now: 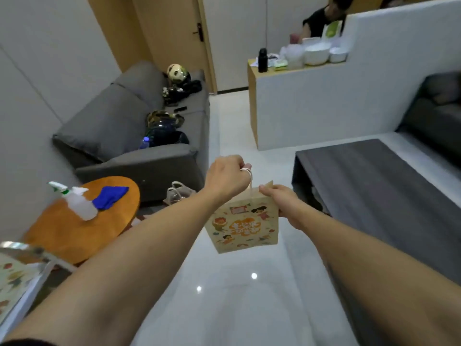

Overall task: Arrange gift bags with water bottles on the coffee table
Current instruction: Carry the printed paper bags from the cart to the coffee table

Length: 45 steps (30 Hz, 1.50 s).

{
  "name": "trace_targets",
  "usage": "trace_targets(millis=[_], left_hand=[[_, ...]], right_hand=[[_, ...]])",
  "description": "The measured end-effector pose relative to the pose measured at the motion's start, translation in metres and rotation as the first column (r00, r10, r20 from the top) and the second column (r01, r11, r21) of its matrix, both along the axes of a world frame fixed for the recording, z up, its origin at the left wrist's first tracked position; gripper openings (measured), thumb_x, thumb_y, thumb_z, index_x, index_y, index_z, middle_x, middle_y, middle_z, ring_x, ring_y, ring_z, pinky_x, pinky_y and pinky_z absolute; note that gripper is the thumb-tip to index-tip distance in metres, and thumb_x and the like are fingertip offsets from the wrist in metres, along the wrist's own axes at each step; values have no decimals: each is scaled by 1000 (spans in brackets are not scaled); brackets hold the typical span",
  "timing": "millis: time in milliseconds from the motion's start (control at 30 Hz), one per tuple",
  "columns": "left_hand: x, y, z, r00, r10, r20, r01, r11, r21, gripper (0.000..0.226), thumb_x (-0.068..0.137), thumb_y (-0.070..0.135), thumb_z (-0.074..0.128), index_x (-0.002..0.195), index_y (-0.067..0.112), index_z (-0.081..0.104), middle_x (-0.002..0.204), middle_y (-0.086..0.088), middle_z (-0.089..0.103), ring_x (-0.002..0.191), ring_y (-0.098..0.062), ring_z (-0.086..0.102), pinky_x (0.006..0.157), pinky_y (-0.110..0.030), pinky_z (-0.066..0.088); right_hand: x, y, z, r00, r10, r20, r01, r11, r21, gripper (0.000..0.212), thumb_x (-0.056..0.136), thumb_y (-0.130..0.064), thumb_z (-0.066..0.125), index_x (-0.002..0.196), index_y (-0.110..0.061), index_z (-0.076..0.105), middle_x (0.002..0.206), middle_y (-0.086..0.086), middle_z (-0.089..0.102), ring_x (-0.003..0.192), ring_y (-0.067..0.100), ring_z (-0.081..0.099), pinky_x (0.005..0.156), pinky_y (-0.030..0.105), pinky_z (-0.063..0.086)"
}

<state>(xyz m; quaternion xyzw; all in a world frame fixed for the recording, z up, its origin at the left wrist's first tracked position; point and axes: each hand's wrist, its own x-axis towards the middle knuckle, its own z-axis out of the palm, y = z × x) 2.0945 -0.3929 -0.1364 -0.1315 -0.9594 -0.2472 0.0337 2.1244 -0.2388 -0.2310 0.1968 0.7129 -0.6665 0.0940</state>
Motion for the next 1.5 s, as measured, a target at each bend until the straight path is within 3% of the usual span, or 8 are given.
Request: trace_targets(millis=[200, 333, 533, 767, 900, 1033, 1333, 1500], left_hand=[[7, 163, -19, 951, -299, 74, 298, 954, 22, 27, 98, 36, 53, 94, 17, 72, 87, -3, 66, 85, -27, 60, 73, -34, 49], [21, 265, -30, 851, -519, 76, 522, 853, -19, 29, 97, 37, 52, 77, 19, 63, 72, 3, 61, 73, -22, 59, 63, -32, 44], [48, 389, -52, 617, -778, 121, 787, 615, -56, 31, 98, 35, 50, 80, 13, 64, 70, 1, 58, 71, -24, 55, 59, -32, 38], [75, 488, -77, 266, -943, 200, 960, 279, 37, 26, 100, 37, 53, 82, 21, 63, 73, 3, 60, 69, -15, 56, 58, -30, 39], [92, 525, -91, 86, -968, 236, 991, 107, 76, 20, 99, 36, 55, 98, 23, 70, 91, -1, 69, 83, -22, 62, 68, -33, 49], [113, 559, -100, -4, -974, 228, 993, 23, 114, 17, 96, 34, 60, 96, 21, 72, 93, -3, 69, 86, -25, 62, 67, -33, 49], [180, 621, -118, -140, -952, 271, 989, -123, 81, 15, 96, 31, 59, 88, 22, 67, 91, 0, 67, 88, -24, 61, 72, -36, 54], [221, 658, -134, -121, -954, 274, 993, -116, 33, 12, 94, 25, 60, 94, 20, 71, 88, 3, 62, 90, -24, 60, 69, -30, 44]], right_hand=[[52, 149, -29, 934, -351, 67, 355, 933, -59, 55, 84, -55, 73, 120, -15, 62, 101, 7, 76, 84, 23, 76, 64, 35, 58], [95, 226, -46, 837, -538, 102, 544, 839, -33, 61, 77, -62, 74, 118, -17, 66, 103, 4, 76, 86, 21, 76, 72, 37, 61], [154, 309, -72, 606, -774, 184, 787, 616, 0, 55, 84, -58, 70, 121, -18, 63, 103, 5, 77, 89, 24, 75, 85, 45, 60], [199, 347, -86, 225, -949, 222, 973, 230, -2, 43, 93, -47, 68, 123, -17, 56, 113, 5, 70, 96, 23, 70, 64, 33, 55], [217, 352, -92, 41, -966, 254, 999, 46, 15, 41, 91, -46, 70, 119, -17, 59, 109, 7, 74, 94, 24, 73, 76, 39, 59], [232, 358, -94, -91, -956, 279, 996, -82, 42, 49, 85, -50, 71, 120, -17, 61, 106, 6, 75, 94, 25, 73, 88, 48, 59], [287, 394, -116, -224, -922, 317, 973, -192, 129, 80, 59, -69, 70, 123, -22, 60, 115, 3, 71, 104, 26, 68, 94, 50, 56], [323, 433, -122, -198, -927, 318, 976, -156, 152, 68, 75, -59, 71, 126, -18, 57, 119, 4, 67, 105, 26, 66, 93, 49, 55]])
